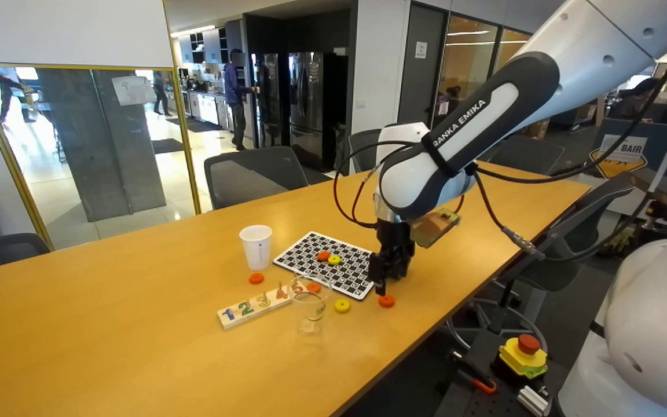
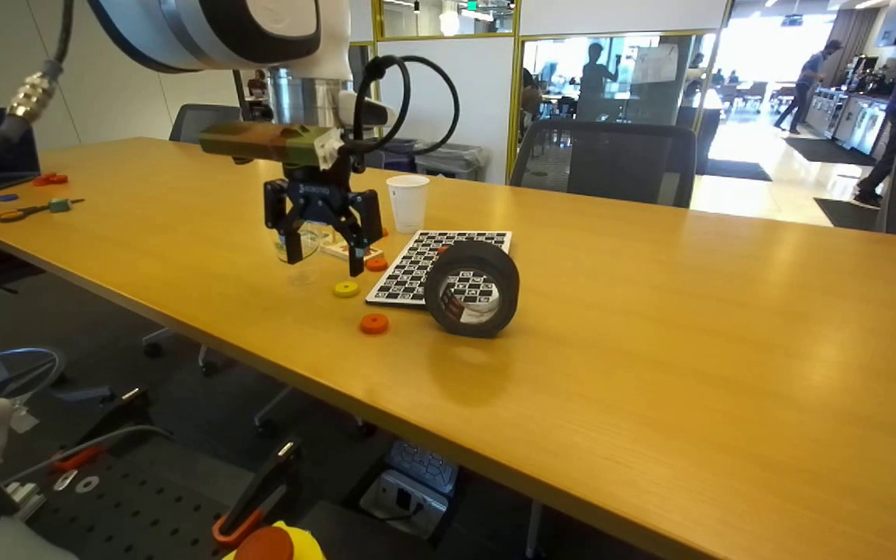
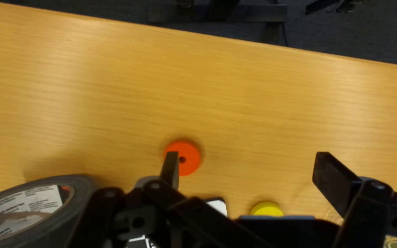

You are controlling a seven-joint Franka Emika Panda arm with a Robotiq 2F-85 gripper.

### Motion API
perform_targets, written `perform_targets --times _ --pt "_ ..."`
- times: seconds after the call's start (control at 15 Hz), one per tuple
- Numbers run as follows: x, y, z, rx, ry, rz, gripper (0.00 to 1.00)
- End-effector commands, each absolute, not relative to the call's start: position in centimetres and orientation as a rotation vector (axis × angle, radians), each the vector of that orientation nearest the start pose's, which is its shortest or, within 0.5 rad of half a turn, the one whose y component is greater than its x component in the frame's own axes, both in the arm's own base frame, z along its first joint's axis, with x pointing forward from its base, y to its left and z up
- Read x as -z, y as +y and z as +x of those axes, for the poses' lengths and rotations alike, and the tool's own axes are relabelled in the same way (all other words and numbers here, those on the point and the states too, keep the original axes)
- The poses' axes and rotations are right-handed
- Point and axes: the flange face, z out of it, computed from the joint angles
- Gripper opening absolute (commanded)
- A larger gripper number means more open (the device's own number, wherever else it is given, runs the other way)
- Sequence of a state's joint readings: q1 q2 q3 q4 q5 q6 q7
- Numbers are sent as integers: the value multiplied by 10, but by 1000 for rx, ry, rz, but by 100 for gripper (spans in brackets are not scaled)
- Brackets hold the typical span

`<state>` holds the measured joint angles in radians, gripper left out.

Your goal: Pick up the orange objects from the table and put them in the colorless cup, then pick up the yellow objects and put them in the white cup

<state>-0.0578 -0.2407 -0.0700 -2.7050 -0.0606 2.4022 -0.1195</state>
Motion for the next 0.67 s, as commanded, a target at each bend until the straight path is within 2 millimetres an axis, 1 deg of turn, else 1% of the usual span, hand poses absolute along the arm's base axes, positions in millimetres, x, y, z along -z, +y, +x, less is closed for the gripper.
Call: perform_targets --times 0.0,0.2,0.6 --pt "-277 -41 395 -160 -15 -3196 100" --pt "-257 -47 396 -170 85 -3204 100" --pt "-229 -67 400 -85 287 -3245 100"
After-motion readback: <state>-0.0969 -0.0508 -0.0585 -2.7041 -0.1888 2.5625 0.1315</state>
